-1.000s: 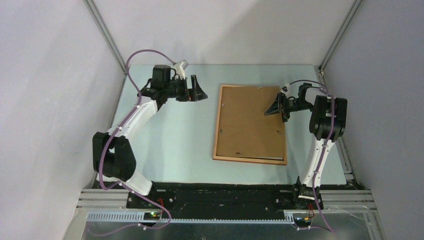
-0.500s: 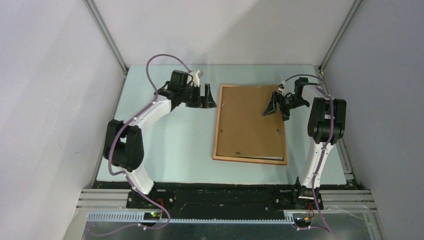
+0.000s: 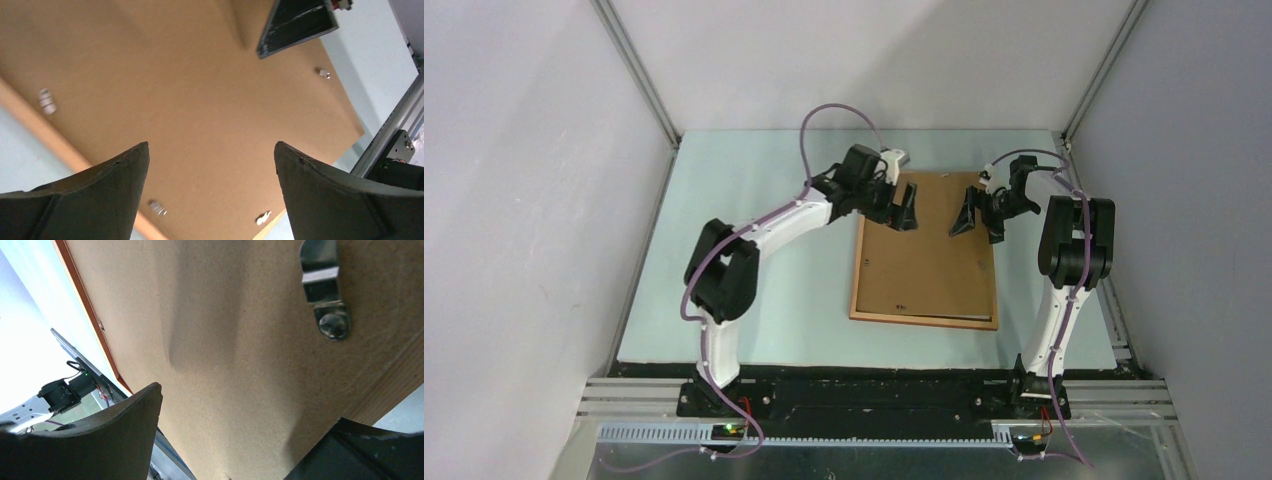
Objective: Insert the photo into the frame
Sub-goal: Place the photo frame item in the photo frame.
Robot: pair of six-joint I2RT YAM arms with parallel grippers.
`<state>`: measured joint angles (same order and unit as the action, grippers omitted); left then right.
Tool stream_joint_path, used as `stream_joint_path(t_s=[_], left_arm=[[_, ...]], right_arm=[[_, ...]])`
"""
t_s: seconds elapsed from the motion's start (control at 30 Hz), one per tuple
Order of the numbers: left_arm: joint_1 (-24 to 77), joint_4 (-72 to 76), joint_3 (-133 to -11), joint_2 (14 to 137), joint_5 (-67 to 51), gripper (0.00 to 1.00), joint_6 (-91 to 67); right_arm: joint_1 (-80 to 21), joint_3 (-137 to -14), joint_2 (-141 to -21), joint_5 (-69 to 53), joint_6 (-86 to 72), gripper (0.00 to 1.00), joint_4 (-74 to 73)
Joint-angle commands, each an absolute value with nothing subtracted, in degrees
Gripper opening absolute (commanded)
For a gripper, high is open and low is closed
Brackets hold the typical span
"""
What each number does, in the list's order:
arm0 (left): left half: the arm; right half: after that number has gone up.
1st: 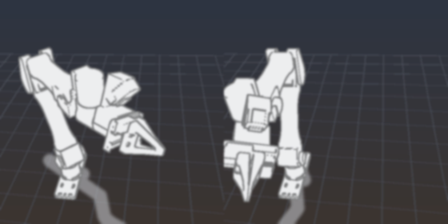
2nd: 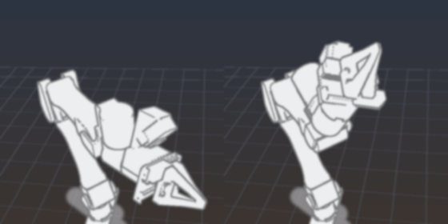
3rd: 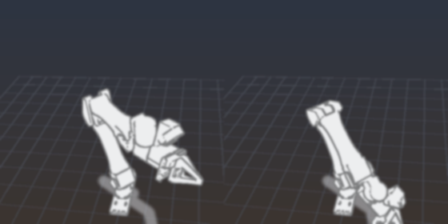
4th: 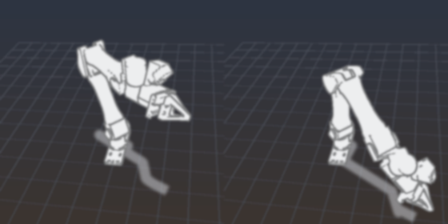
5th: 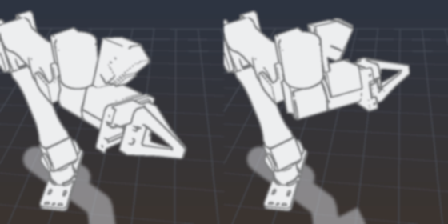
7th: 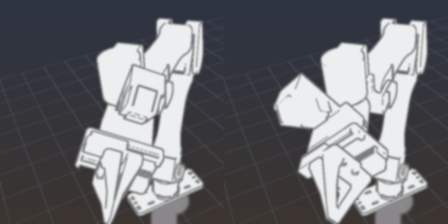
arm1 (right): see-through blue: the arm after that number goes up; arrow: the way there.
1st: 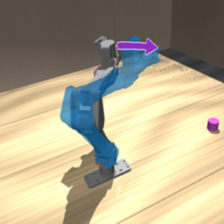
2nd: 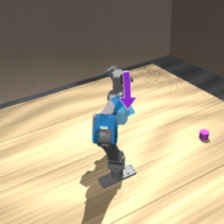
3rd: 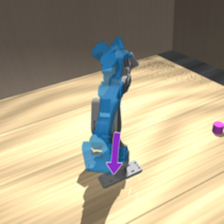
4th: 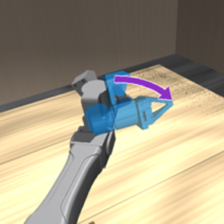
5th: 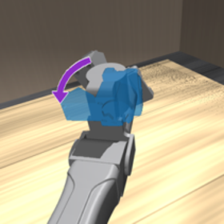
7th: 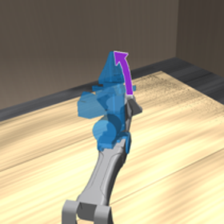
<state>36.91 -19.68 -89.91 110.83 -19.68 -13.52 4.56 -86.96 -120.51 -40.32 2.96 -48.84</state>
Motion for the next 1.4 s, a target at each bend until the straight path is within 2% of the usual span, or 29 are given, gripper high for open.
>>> stream_joint_path(t_s=[0.0,0.43,1.37], left_arm=[[41.14,-18.61,-95.83,115.8,-20.88,0.98,-14.45],[44.61,-18.53,-101.97,125.77,-25.6,0.98,-19.41],[43.94,-18.51,-97.93,125.9,-24.05,0.98,-18.17]], right_arm=[[4.09,-87.01,-118.23,-39.75,2.41,0.79,-47.61],[3.87,-86.77,-118.24,-40.51,1.76,0.8,-46.93],[5.69,-87.13,-115.07,-38.22,3.73,0.79,-49.85]])
